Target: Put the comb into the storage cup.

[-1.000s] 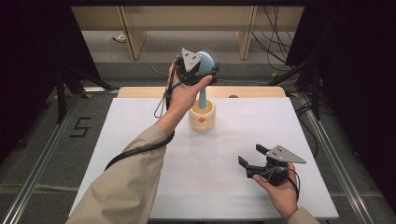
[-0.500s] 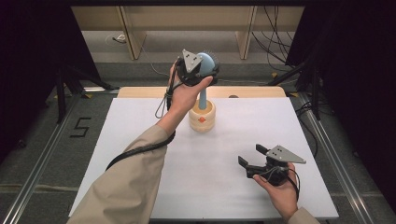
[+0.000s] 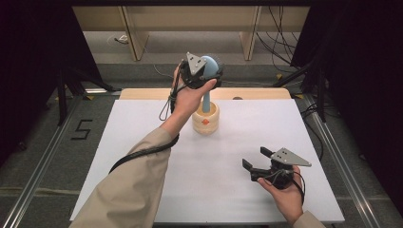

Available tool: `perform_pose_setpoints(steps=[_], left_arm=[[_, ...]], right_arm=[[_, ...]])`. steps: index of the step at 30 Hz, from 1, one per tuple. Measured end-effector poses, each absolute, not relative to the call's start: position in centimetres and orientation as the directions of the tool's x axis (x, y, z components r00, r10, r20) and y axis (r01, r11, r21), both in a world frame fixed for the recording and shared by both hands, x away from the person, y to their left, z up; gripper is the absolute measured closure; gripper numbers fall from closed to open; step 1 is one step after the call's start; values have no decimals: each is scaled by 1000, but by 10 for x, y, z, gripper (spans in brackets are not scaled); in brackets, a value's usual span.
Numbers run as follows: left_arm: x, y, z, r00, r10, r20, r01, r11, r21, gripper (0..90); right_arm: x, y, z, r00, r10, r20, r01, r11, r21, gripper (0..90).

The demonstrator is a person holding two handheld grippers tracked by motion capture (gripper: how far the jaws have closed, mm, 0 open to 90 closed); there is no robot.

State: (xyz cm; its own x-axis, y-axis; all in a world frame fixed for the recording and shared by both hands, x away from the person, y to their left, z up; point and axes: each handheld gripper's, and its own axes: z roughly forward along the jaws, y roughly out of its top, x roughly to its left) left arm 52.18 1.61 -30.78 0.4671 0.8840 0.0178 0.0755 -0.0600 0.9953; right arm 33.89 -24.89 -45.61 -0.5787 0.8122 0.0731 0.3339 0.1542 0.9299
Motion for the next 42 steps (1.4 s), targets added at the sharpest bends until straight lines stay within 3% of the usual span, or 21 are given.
perform_pose_setpoints(steps=[42], left_arm=[[531,15,-323,456,890,16,113,-76,991,198]], right_arm=[[339,-249,-456,-581,810,79,339,152,929,159]])
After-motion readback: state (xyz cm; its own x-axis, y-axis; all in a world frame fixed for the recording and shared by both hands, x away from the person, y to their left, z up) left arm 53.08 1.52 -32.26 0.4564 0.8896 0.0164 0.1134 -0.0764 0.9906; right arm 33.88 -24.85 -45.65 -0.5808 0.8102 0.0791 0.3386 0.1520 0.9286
